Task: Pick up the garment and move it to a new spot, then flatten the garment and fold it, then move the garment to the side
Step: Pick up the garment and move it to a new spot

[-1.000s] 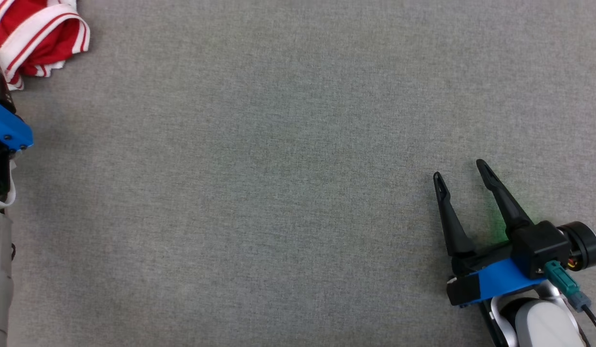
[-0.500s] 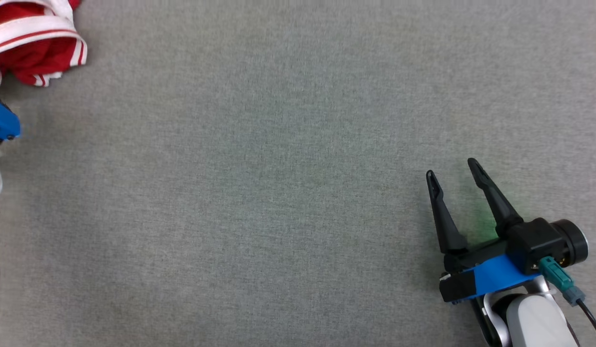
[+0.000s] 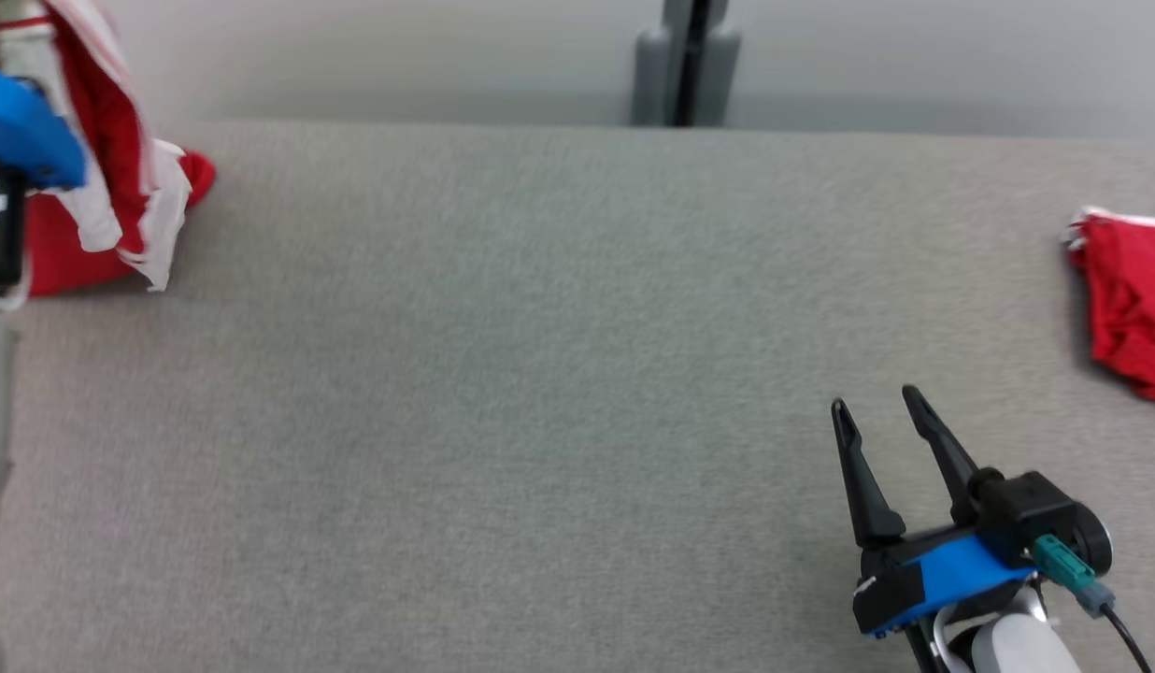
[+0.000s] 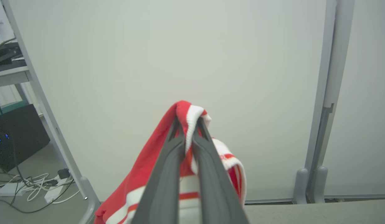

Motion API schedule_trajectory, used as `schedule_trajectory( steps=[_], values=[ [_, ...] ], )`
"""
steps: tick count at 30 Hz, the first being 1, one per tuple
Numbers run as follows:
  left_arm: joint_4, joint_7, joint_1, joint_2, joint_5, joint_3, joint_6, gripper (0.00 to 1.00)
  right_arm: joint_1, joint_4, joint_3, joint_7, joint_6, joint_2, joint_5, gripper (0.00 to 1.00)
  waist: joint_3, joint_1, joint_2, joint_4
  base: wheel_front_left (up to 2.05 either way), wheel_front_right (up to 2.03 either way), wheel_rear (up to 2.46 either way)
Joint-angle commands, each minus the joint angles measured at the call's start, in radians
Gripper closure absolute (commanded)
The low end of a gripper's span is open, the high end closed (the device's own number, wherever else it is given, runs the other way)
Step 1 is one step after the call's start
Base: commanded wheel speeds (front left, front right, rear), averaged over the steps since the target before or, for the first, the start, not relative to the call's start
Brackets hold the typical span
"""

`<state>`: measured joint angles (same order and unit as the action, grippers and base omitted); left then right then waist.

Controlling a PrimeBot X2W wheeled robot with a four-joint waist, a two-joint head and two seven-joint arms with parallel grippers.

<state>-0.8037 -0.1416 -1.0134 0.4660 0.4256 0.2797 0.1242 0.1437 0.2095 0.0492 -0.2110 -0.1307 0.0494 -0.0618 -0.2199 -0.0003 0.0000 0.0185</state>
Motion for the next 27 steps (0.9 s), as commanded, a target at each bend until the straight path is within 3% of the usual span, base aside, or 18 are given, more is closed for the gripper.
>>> schedule_trajectory(
  steps=[1,11,16,21,27],
  values=[
    [0.035,0.004,-0.021,-0.016,-0.002,0.018,0.008,1.0,-0.018,0.014,-0.003,-0.01,0.0,0.002,-0.014,0.0,0.086,0.0003,0.0,-0.075,0.0,0.0,0.0],
    [0.364,0.072,-0.054,-0.124,0.083,0.149,0.006,1.0,-0.073,0.089,-0.054,-0.035,0.0,0.002,-0.027,0.0,0.202,0.0003,0.0,-0.154,0.0,0.0,0.0],
    [0.464,0.12,-0.017,-0.117,0.124,0.15,0.002,1.0,-0.072,0.089,-0.079,-0.042,0.0,0.001,-0.026,0.0,0.177,0.0003,0.0,-0.172,0.0,0.0,0.0],
    [0.44,0.149,0.078,-0.103,0.169,0.147,-0.003,1.0,-0.041,0.084,-0.075,-0.05,0.0,0.002,-0.038,0.0,0.109,0.0003,0.0,-0.194,0.0,0.0,0.0],
    [0.264,0.132,0.184,-0.068,0.176,0.167,-0.003,1.0,0.009,0.09,-0.035,-0.053,0.0,0.002,-0.057,0.0,0.004,0.0003,0.0,-0.235,0.0,0.0,0.0]
  ],
)
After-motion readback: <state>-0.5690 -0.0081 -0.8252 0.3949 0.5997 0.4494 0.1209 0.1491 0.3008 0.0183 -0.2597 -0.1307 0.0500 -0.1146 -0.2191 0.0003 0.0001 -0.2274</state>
